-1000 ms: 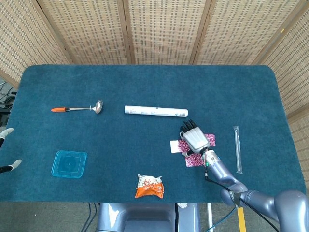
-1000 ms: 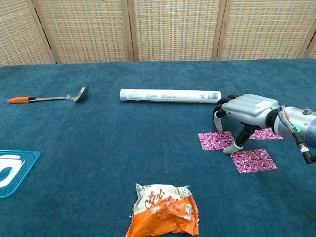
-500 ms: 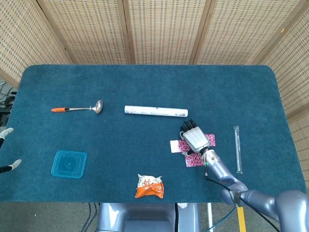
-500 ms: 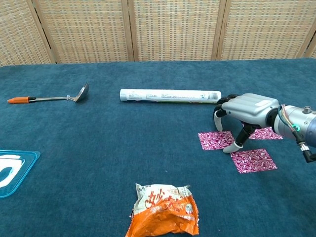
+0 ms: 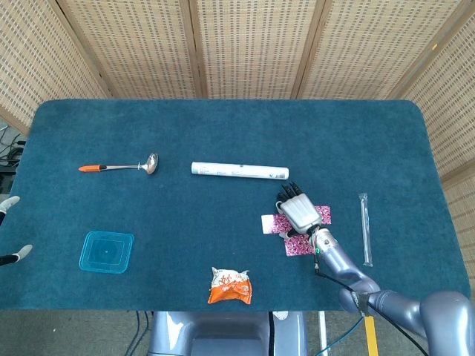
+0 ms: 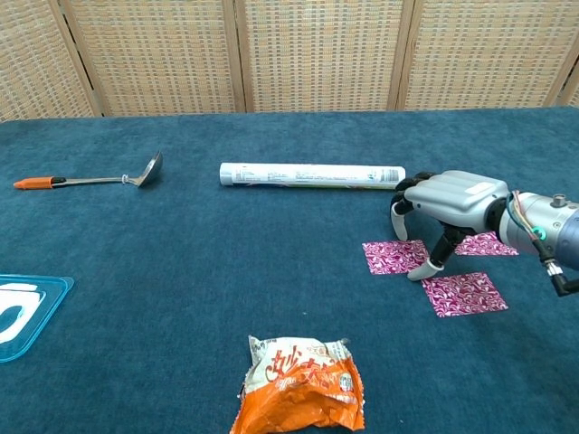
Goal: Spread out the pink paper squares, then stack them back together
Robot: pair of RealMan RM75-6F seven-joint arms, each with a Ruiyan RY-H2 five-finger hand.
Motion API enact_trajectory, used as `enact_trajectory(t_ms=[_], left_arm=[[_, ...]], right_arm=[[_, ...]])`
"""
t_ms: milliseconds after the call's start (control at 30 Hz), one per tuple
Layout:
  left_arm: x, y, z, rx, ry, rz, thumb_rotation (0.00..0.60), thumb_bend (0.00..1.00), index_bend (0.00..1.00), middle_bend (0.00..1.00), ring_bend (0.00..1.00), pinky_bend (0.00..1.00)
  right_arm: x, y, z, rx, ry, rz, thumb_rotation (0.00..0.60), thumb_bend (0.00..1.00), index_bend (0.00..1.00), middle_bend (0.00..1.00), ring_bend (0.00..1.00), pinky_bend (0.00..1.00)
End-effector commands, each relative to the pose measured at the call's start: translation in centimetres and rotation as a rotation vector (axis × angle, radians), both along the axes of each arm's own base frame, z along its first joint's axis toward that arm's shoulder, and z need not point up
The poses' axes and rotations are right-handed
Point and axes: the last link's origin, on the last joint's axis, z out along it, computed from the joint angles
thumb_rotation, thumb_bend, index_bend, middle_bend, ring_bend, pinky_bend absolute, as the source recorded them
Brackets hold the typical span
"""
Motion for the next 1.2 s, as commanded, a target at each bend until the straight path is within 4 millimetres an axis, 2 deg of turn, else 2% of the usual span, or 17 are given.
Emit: enact_trajectory(t_ms=[33,133,700,967,1200], left_arm=[[0.0,0.0,0.0,0.000,0.001,0.001,0.595,0.12,0.15,0.00,0.00,0.00],[0.0,0.0,0.0,0.001,0.002,0.001,0.596,0.12,0.15,0.00,0.00,0.00],[0.0,0.0,0.0,0.001,0.002,-0.001,0.595,0.12,0.15,0.00,0.00,0.00],[0.1,0.1,-0.1,-0.003,0.001,-0.002,0.596,0.12,0.15,0.00,0.00,0.00],[0.4,0.2,-0.2,-0.006,0.004,-0.011,0.596,0.12,0.15,0.00,0.00,0.00]], right_arm=[[0.0,-0.1,0.0,0.002,0.000,0.001,0.600,0.54,0.44,0.24,0.00,0.00],[0.1,-0.2,0.0,0.001,-0.004,0.002,0.600,0.57,0.44,0.24,0.00,0.00],[0.5,-0.2,0.5,-0.003,-0.019,0.012,0.600,0.60,0.45,0.25,0.00,0.00],[0.5,-0.9,1.9,-0.031,-0.028,0.010,0.600,0.60,0.45,0.25,0.00,0.00],[-0.5,-1.4,3.7,-0.070,-0.024,-0.007,0.600,0.60,0.45,0.25,0.00,0.00]])
